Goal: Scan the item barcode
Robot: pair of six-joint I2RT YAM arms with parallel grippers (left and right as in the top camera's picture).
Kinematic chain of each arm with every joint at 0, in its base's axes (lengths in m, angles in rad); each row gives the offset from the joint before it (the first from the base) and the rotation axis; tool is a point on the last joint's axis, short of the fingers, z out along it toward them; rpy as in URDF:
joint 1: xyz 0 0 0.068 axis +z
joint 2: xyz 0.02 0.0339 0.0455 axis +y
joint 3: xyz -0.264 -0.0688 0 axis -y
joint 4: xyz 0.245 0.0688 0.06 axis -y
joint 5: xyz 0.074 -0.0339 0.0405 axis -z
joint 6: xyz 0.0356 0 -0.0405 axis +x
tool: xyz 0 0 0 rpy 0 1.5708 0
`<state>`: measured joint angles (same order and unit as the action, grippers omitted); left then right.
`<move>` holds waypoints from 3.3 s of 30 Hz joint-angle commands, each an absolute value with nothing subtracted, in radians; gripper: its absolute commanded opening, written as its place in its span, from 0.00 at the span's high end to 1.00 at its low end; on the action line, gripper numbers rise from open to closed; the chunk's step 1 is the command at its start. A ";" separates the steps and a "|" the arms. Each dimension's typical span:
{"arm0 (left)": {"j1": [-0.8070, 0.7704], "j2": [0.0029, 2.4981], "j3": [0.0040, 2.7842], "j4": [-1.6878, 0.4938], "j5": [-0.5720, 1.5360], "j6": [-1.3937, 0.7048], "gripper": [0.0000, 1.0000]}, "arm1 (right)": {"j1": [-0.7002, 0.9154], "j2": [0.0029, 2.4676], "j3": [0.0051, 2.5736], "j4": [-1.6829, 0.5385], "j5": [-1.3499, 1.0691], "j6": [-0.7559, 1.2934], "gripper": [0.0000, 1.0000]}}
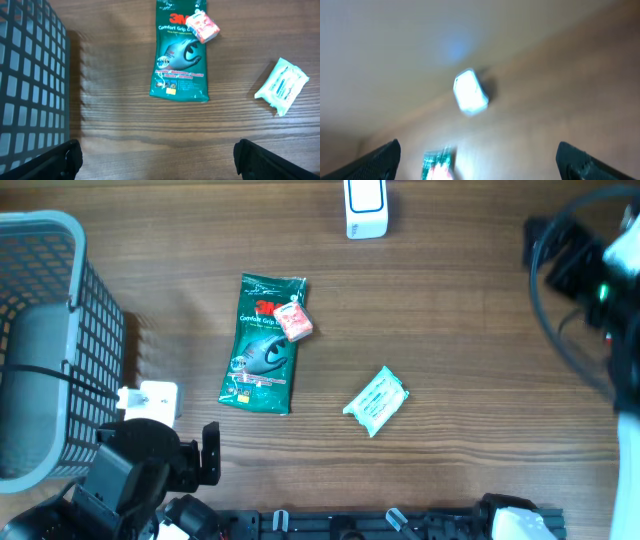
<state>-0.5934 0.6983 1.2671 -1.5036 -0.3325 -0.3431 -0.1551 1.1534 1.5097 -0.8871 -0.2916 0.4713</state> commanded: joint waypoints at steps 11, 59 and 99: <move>-0.590 0.693 1.270 -1.502 -0.341 -0.353 0.00 | 0.091 1.063 1.055 -1.230 -0.382 0.751 0.17; -0.590 0.693 1.270 -1.502 -0.341 -0.353 0.00 | 0.350 1.456 0.604 -0.160 -1.623 1.673 0.96; -0.590 0.693 1.270 -1.502 -0.341 -0.353 0.00 | -0.098 1.647 0.623 -1.087 -1.514 2.067 0.95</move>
<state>-0.5934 0.6983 1.2671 -1.5036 -0.3325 -0.3431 -0.0883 1.6337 0.6155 -1.0729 -1.4601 2.0453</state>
